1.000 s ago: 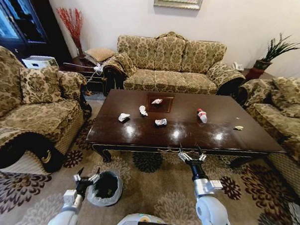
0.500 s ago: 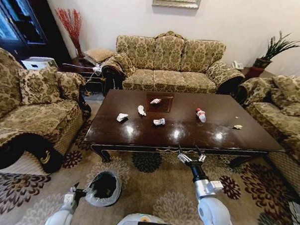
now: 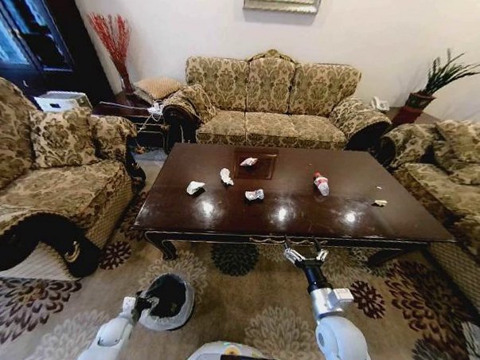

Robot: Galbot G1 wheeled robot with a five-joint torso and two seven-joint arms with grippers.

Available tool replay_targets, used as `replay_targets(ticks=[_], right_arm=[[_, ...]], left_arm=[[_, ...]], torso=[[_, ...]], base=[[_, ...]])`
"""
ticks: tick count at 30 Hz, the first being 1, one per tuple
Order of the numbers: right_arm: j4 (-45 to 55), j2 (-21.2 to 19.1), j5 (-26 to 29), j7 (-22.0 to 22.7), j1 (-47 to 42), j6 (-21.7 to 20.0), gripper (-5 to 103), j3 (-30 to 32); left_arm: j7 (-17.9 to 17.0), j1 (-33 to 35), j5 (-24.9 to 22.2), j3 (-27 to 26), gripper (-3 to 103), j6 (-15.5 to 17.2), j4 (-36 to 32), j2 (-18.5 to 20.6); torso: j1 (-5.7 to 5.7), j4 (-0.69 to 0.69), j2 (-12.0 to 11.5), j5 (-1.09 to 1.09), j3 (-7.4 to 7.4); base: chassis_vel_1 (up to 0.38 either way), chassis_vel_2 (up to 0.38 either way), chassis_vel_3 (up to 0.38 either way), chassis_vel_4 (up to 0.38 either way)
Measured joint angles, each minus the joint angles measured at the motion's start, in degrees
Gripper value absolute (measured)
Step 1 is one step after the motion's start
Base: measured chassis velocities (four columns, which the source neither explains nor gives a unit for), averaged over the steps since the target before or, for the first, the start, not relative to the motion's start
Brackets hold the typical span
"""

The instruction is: Move to the front of the table and place the trash on the table into the trash bin.

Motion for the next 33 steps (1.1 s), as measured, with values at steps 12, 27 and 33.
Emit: replay_targets(ticks=[12,27,33], right_arm=[[0.1,-0.1,0.6,0.0,-0.3,0.2,100,0.3],[0.8,-0.1,2.3,0.1,-1.1,1.0,100,0.5],[0.8,0.1,2.3,0.2,-1.2,1.2,100,0.5]], left_arm=[[1.1,-5.8,1.5,1.0,82,-2.6,9.3,-0.1],[1.9,-8.2,3.2,-0.6,28,-4.1,13.1,-0.7],[3.0,-8.4,2.9,-1.0,7,-3.4,13.5,-0.8]], torso=[[0.00,0.00,0.0,0.00,0.00],[0.00,0.00,0.0,0.00,0.00],[0.00,0.00,0.0,0.04,-0.01]], base=[[0.000,0.000,0.000,0.000],[0.000,0.000,0.000,0.000],[0.000,0.000,0.000,0.000]])
